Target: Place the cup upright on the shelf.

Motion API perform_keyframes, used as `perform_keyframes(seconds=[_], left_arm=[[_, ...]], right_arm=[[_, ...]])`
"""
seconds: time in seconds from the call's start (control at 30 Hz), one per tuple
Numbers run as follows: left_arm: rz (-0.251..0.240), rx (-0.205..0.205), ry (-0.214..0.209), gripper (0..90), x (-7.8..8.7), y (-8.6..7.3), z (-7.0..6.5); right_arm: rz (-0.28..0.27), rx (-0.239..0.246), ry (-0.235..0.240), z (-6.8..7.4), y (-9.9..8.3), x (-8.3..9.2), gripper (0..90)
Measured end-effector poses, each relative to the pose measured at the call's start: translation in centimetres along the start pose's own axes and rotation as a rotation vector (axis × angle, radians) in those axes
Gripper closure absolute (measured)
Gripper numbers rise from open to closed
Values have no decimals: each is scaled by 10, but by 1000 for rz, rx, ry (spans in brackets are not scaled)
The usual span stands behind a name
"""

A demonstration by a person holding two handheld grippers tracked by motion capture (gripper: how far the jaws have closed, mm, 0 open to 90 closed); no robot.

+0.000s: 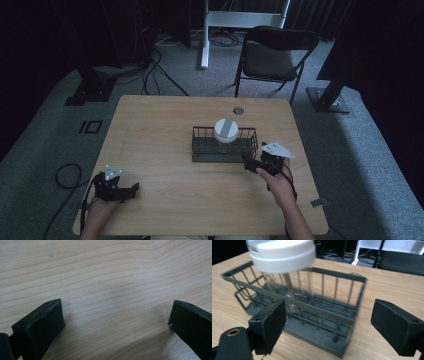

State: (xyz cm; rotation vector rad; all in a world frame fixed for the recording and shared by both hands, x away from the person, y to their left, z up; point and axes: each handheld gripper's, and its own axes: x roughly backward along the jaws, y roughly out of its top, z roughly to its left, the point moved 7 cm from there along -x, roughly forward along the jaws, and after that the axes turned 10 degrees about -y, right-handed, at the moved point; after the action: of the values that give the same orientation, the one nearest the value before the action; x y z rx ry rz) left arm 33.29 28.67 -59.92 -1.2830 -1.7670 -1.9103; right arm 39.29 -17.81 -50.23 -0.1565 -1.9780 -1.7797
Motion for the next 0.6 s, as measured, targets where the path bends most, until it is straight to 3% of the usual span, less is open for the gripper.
perform_keyframes(seconds=[0.6], left_arm=[[0, 0, 0, 1, 0, 0, 0]], right_arm=[[105, -36, -72, -33, -51, -9, 125]])
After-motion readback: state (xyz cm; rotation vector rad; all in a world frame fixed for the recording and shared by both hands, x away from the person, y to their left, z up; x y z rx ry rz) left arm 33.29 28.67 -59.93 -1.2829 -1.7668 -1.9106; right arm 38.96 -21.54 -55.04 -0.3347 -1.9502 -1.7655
